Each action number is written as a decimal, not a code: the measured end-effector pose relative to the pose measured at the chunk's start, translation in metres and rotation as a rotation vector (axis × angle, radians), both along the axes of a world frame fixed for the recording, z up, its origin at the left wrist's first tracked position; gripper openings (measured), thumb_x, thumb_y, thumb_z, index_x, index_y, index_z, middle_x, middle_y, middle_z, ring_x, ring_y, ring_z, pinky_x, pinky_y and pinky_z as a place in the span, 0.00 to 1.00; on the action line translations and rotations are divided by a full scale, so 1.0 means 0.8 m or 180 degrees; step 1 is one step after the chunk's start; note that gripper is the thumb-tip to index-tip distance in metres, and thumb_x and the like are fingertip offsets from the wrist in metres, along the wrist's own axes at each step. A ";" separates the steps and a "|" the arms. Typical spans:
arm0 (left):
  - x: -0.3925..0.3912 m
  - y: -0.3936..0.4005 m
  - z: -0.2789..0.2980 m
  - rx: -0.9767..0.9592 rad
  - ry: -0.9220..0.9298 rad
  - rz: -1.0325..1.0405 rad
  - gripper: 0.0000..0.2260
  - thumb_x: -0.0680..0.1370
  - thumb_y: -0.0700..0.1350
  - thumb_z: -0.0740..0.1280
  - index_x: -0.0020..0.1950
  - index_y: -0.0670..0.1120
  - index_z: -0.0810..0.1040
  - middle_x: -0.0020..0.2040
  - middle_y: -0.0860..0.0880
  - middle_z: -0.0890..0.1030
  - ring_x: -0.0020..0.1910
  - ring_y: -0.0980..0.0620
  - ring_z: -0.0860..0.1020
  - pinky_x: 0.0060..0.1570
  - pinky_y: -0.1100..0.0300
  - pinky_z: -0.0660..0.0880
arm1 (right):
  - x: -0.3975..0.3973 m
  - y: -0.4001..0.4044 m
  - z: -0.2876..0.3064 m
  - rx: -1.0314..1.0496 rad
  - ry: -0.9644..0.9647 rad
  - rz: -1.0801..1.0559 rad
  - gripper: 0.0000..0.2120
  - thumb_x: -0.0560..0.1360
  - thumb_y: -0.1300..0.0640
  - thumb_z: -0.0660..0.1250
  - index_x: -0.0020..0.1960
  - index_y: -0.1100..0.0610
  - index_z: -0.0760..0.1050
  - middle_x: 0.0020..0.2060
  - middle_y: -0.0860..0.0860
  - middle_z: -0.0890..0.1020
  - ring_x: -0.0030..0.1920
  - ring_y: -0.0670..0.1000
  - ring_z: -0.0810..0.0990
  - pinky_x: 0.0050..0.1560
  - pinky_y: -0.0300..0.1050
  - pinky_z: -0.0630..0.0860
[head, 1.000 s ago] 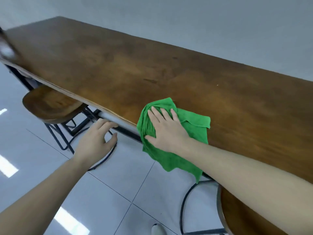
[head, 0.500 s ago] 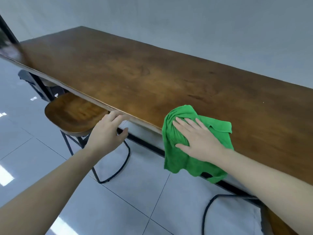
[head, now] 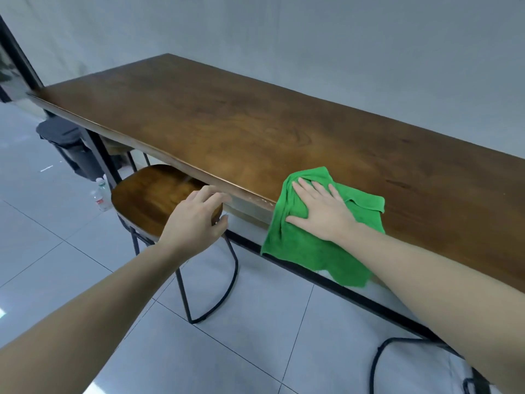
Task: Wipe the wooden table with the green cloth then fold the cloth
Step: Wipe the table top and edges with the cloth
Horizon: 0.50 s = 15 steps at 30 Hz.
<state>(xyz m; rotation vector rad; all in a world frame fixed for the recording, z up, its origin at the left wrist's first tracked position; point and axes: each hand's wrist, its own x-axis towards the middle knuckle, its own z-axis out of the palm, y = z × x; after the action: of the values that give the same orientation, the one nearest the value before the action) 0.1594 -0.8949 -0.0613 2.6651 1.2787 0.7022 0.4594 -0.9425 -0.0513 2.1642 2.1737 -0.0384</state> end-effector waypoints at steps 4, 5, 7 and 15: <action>-0.027 0.029 -0.007 -0.0033 0.0094 0.0054 0.16 0.78 0.51 0.67 0.65 0.52 0.73 0.64 0.52 0.73 0.57 0.50 0.74 0.50 0.56 0.78 | -0.054 0.050 -0.002 0.0014 0.0060 -0.0026 0.45 0.75 0.25 0.49 0.82 0.47 0.40 0.82 0.46 0.44 0.81 0.53 0.46 0.79 0.62 0.42; -0.034 0.036 -0.009 -0.0046 0.0128 0.0050 0.17 0.77 0.51 0.67 0.65 0.52 0.73 0.64 0.52 0.73 0.56 0.50 0.75 0.49 0.56 0.77 | -0.066 0.061 -0.003 0.0011 0.0053 -0.0024 0.44 0.75 0.25 0.49 0.82 0.48 0.40 0.82 0.47 0.44 0.81 0.54 0.46 0.79 0.63 0.43; -0.047 0.053 -0.011 -0.0050 0.0208 0.0047 0.17 0.77 0.50 0.67 0.65 0.52 0.73 0.64 0.52 0.73 0.55 0.50 0.75 0.47 0.57 0.76 | -0.088 0.084 -0.005 0.0043 0.0034 0.0021 0.44 0.76 0.26 0.49 0.82 0.48 0.40 0.82 0.47 0.44 0.81 0.54 0.46 0.79 0.64 0.43; -0.114 0.150 -0.002 -0.0213 0.0436 0.0364 0.19 0.76 0.51 0.69 0.67 0.54 0.73 0.66 0.52 0.73 0.60 0.50 0.74 0.51 0.58 0.76 | -0.189 0.206 -0.010 0.0150 0.0136 0.0401 0.43 0.78 0.30 0.53 0.82 0.49 0.40 0.82 0.48 0.44 0.81 0.55 0.46 0.78 0.65 0.43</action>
<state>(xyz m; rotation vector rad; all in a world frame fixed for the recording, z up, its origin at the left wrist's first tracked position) 0.0682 -0.7748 -0.0627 2.6436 1.4707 0.4867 0.3083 -0.7777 -0.0590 2.0633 2.3529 -0.0267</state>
